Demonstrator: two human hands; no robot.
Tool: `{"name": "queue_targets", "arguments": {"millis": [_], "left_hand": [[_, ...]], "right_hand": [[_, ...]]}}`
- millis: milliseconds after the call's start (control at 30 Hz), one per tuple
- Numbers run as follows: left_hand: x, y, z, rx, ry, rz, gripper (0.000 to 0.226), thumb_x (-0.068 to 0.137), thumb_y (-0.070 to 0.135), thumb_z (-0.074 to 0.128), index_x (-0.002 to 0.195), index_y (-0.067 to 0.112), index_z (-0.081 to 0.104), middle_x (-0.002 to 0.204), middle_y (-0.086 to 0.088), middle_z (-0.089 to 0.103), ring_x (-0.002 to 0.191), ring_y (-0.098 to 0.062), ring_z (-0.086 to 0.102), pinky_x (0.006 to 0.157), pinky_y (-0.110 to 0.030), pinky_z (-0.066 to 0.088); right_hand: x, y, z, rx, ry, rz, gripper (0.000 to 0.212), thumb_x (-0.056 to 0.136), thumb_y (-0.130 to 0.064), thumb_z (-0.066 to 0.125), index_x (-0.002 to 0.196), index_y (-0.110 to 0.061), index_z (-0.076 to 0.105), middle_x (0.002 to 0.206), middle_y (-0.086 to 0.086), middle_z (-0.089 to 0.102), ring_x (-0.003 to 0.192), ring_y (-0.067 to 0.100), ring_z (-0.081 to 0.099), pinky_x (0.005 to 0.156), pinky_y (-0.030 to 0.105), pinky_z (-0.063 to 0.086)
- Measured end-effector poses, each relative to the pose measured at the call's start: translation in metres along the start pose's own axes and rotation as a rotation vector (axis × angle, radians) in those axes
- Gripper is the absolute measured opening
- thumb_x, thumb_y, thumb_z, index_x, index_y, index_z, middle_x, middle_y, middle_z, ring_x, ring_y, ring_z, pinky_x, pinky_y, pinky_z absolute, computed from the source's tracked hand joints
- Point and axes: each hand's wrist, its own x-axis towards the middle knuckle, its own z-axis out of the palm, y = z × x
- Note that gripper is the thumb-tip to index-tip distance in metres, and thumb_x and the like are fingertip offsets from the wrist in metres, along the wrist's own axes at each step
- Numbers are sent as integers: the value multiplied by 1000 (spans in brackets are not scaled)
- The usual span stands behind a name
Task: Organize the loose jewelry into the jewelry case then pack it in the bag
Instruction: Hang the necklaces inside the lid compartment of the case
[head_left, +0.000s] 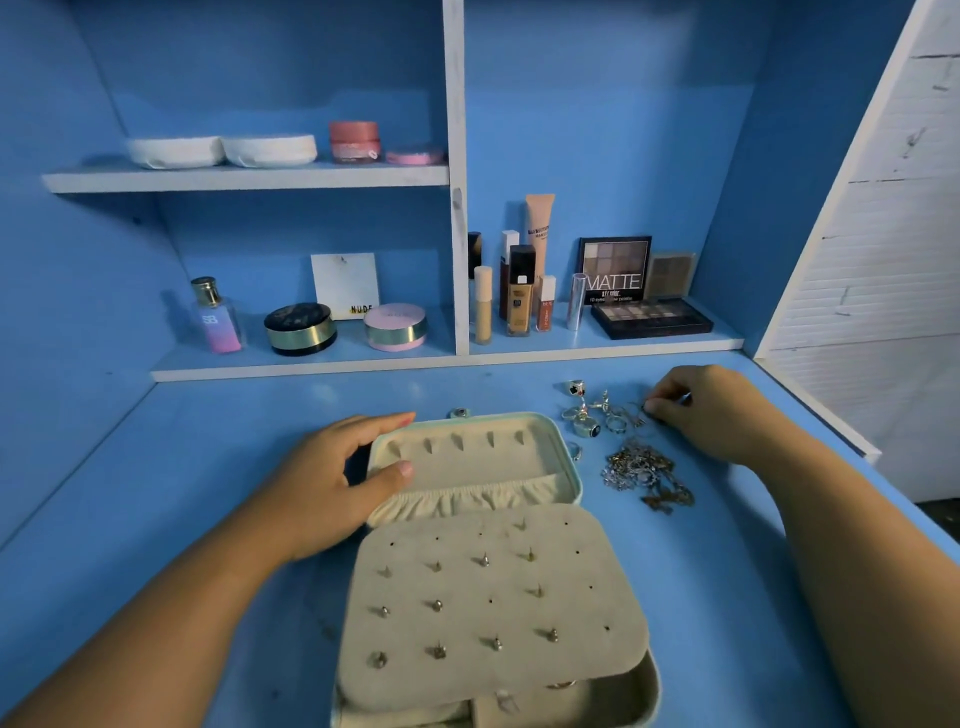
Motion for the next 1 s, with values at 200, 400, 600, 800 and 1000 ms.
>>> {"name": "queue_targets", "arguments": {"millis": [200, 400, 600, 800, 1000], "left_hand": [[0, 0, 1, -3, 3, -1, 39, 87, 35, 69, 117, 56, 55, 117, 35, 57, 115, 15, 50, 92, -11, 38], [1, -4, -2, 6, -22, 1, 41, 80, 48, 66, 118, 57, 54, 120, 36, 55, 116, 16, 48, 93, -12, 38], [0, -2, -1, 23, -20, 9, 47, 75, 52, 64, 121, 54, 54, 121, 33, 57, 115, 16, 49, 94, -13, 39], [-3, 9, 0, 82, -39, 29, 58, 70, 56, 64, 126, 42, 58, 118, 31, 59, 112, 15, 51, 99, -19, 44], [-5, 20, 0, 148, 9, 33, 61, 65, 73, 51, 114, 38, 60, 110, 28, 56, 106, 7, 54, 93, -26, 49]], "right_hand": [[1, 0, -1, 142, 106, 14, 12, 97, -23, 50, 87, -20, 58, 81, 0, 65, 75, 17, 58, 62, 31, 43], [-13, -31, -1, 348, 396, -92, 15, 99, -22, 44, 97, -21, 58, 78, -1, 62, 74, 20, 58, 59, 29, 41], [-30, -64, -6, 782, 493, -312, 15, 98, -12, 48, 99, -20, 61, 74, -4, 57, 63, 6, 47, 57, 10, 40], [-51, -93, 17, 878, 203, -488, 15, 88, -16, 57, 97, -24, 66, 83, 1, 68, 79, 8, 61, 75, 18, 50], [-70, -107, 37, 873, -91, -530, 18, 83, -24, 59, 97, -21, 69, 84, -7, 71, 80, 7, 65, 73, 17, 50]]}}
